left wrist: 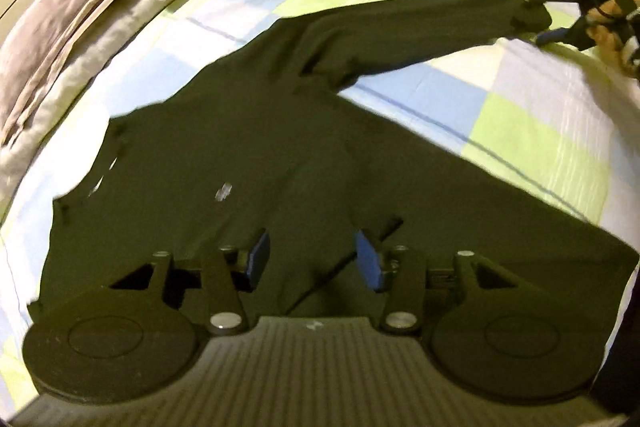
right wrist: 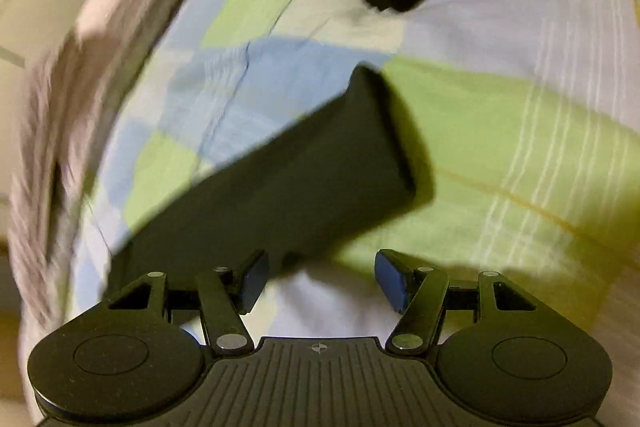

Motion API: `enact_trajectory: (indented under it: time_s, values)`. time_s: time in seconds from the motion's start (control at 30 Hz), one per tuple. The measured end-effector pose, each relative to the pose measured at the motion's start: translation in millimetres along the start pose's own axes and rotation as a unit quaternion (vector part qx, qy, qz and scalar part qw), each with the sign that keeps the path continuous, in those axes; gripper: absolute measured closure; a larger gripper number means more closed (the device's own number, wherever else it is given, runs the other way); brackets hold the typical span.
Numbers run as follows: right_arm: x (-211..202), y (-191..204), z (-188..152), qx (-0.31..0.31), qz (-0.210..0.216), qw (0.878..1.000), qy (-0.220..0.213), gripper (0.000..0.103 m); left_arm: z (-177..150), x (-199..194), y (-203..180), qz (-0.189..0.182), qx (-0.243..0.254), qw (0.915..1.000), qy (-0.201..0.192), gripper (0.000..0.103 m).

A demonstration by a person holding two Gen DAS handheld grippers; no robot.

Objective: Fold clothes

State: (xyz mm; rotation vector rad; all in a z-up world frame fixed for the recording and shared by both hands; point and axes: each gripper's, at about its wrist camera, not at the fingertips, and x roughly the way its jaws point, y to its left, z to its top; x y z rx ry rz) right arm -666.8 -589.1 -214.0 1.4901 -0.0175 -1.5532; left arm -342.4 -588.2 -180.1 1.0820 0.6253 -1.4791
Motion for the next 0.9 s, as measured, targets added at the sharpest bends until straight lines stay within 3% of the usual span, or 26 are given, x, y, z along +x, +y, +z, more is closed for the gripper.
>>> enact_trajectory:
  time_s: [0.17, 0.27, 0.4, 0.5, 0.57, 0.63, 0.7, 0.77, 0.83, 0.87, 0.9]
  values:
    - [1.6, -14.8, 18.4, 0.052, 0.034, 0.998, -0.017, 0.042, 7.1, 6.9, 0.4, 0.003, 0.009, 0.9999, 0.013, 0.059]
    - [2.9, 2.5, 27.7, 0.016, 0.025, 0.999, -0.013, 0.092, 3.0, 0.9, 8.2, 0.007, 0.004, 0.9999, 0.006, 0.059]
    - [-4.2, 72.3, 28.9, -0.087, 0.006, 0.996, -0.033, 0.094, -12.3, -11.9, 23.6, 0.014, -0.019, 0.9997, -0.004, 0.059]
    - [-20.0, 163.1, -0.4, -0.199, 0.039, 0.977, -0.072, 0.094, -33.4, -25.3, 40.4, 0.026, -0.043, 0.9987, -0.010, 0.059]
    - [-38.1, 233.5, -45.5, -0.298, 0.093, 0.945, -0.097, 0.094, -51.6, -37.2, 55.2, 0.036, -0.063, 0.9973, -0.010, 0.059]
    - [-58.1, 291.8, -114.8, -0.395, 0.161, 0.899, -0.102, 0.094, -75.7, -49.3, 72.5, 0.055, -0.081, 0.9952, -0.004, 0.059]
    - [-74.3, 339.7, -193.1, -0.485, 0.227, 0.840, -0.093, 0.094, -103.2, -61.9, 92.1, 0.076, -0.103, 0.9917, 0.007, 0.059]
    - [-67.9, 362.9, -287.1, -0.579, 0.273, 0.766, -0.051, 0.092, -131.2, -74.5, 112.3, 0.095, -0.126, 0.9873, 0.020, 0.059]
    - [-48.0, 365.7, -374.3, -0.679, 0.255, 0.688, -0.027, 0.040, -159.9, -86.2, 131.3, 0.108, -0.146, 0.9828, 0.033, 0.059]
    - [-39.9, 360.8, -405.5, -0.709, 0.243, 0.662, -0.026, 0.011, -173.7, -91.3, 140.3, 0.114, -0.155, 0.9806, 0.038, 0.059]
    - [-34.2, 355.4, -419.1, -0.720, 0.229, 0.654, -0.020, 0.010, -186.1, -94.9, 147.9, 0.119, -0.163, 0.9785, 0.043, 0.059]
